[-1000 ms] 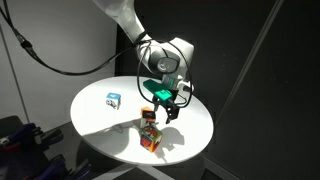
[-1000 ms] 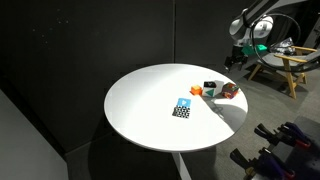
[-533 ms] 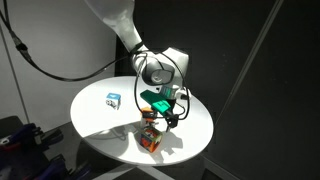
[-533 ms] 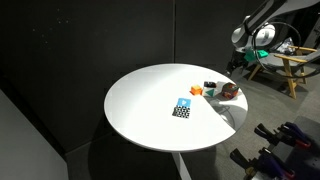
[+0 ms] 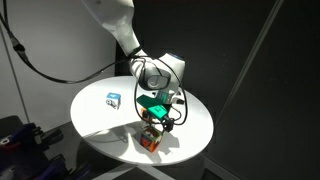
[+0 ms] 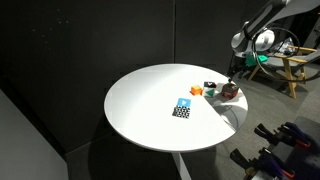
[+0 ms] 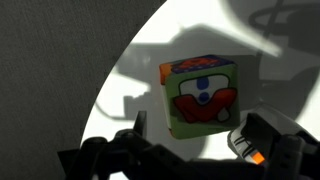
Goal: Move the soft orange block to the left
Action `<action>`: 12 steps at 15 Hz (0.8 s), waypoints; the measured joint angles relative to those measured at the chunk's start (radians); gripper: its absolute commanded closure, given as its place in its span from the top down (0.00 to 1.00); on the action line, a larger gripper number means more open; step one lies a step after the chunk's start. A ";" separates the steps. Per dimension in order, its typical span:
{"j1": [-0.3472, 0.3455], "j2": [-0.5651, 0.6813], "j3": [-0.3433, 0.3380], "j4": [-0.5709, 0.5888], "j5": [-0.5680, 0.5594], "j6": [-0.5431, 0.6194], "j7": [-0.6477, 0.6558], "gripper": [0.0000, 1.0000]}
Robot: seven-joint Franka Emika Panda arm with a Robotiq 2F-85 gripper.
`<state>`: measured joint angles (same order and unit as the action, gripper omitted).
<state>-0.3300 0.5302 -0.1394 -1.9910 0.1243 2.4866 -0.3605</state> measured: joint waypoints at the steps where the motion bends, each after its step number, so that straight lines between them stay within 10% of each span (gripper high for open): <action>1: 0.000 0.004 0.003 0.000 0.000 0.000 -0.005 1.00; 12: 0.000 0.052 0.008 0.005 -0.026 0.014 -0.023 1.00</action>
<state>-0.3305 0.5825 -0.1311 -1.9859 0.0979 2.5007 -0.3839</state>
